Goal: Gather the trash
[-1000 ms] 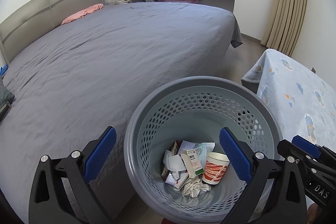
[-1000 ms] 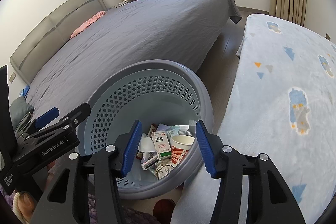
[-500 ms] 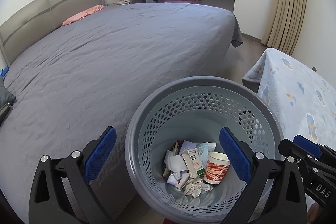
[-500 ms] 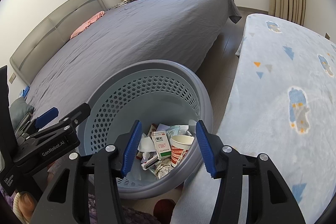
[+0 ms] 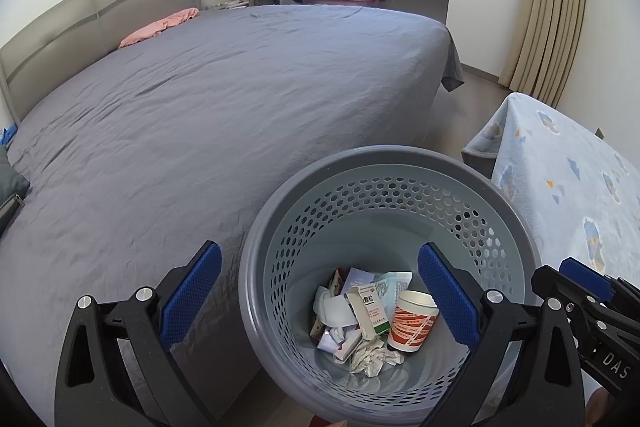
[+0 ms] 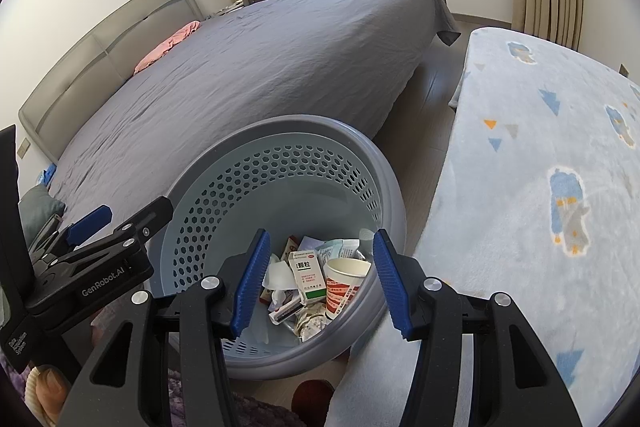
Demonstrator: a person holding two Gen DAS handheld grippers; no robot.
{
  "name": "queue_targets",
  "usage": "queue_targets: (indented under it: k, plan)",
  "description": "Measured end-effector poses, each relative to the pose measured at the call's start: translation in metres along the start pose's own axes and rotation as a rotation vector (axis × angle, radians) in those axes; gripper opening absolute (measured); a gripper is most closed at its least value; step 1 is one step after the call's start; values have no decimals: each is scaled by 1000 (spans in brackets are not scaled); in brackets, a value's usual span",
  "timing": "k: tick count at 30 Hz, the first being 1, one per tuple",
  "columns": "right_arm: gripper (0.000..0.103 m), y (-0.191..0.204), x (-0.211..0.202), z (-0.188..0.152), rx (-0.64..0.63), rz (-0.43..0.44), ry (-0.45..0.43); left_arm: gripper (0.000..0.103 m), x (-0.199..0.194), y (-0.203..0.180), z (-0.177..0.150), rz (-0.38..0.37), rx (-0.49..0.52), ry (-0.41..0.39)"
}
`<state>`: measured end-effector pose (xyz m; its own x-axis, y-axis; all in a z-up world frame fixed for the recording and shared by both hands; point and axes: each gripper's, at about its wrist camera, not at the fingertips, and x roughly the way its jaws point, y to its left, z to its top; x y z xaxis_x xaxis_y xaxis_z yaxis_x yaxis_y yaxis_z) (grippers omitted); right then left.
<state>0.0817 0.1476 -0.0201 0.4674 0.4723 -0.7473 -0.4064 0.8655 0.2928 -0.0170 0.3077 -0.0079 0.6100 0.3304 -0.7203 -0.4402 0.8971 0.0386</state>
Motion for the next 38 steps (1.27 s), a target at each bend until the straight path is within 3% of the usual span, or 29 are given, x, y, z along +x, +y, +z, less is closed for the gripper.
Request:
queue_targets:
  k: [38]
  plan:
    - [52,8,-1,-2,-9,2,4,97,-1,1,0,10,-8,-2]
